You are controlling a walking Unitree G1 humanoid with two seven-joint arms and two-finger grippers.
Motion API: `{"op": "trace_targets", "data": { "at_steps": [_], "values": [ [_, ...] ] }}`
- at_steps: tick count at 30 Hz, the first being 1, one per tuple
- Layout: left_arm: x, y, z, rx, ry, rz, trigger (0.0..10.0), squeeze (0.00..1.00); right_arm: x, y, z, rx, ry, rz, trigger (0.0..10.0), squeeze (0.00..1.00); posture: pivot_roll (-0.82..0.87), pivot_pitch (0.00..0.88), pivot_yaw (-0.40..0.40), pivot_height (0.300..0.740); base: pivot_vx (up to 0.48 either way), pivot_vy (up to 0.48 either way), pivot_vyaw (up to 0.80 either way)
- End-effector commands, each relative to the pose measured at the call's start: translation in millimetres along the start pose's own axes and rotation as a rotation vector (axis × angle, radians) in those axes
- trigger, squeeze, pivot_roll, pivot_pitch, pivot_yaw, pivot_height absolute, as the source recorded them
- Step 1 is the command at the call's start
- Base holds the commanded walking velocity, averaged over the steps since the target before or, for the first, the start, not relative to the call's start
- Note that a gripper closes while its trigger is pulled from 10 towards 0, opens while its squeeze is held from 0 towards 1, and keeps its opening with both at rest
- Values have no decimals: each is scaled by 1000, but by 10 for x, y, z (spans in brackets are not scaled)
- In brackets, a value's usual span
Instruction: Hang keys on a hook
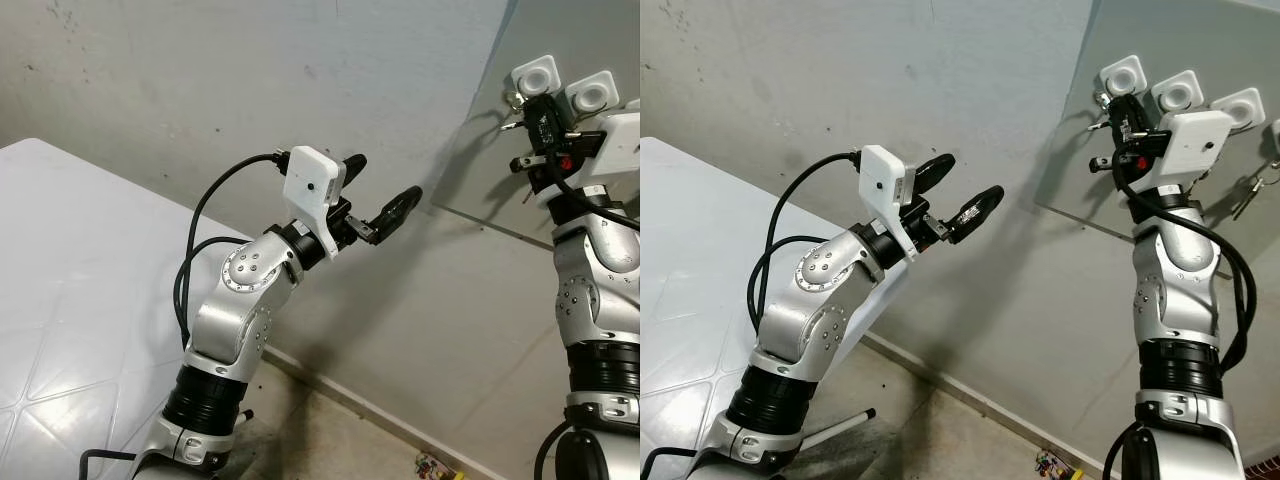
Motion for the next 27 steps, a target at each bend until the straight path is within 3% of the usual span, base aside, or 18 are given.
{"op": "trace_targets", "data": {
  "at_steps": [1,13,18,19,20,21,27],
  "values": [
    [43,60,27,-2,-13,12,10000,0,-28,-31,27,-20,4,-28,10000,0,-35,0,-43,740,0,0,0],
    [33,63,18,-5,-7,15,10000,0,-94,-110,-8,-103,48,-78,10000,0,-34,0,-45,740,0,0,0],
    [34,64,17,-8,-6,16,10000,0,-117,-134,-21,-92,50,-91,10000,0,-34,0,-45,740,0,0,0],
    [35,64,17,-8,-6,17,10000,0,-123,-144,-21,-84,50,-96,10000,910,-34,0,-45,740,0,0,0],
    [35,64,17,-8,-6,17,10000,0,-125,-146,-20,-83,50,-97,10000,910,-34,0,-45,740,0,0,0],
    [35,64,16,-8,-6,17,10000,0,-127,-148,-19,-82,49,-97,10000,1000,-34,0,-45,740,0,0,0],
    [38,64,15,-12,-2,17,10000,0,-133,-151,-10,-75,43,-97,10000,1000,-38,0,-45,740,0,0,0]
  ]
}}
Point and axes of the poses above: a point about 5 cm out from each wrist's last joint towards the gripper, its own x axis pointing out of the wrist towards the gripper, its own y axis along the axis of the wrist's last joint, z = x × y, the point moved 3 cm from there along x, pointing out of the wrist towards the gripper, and after that the axes turned 8 degrees about -x, right-handed, at the moved point
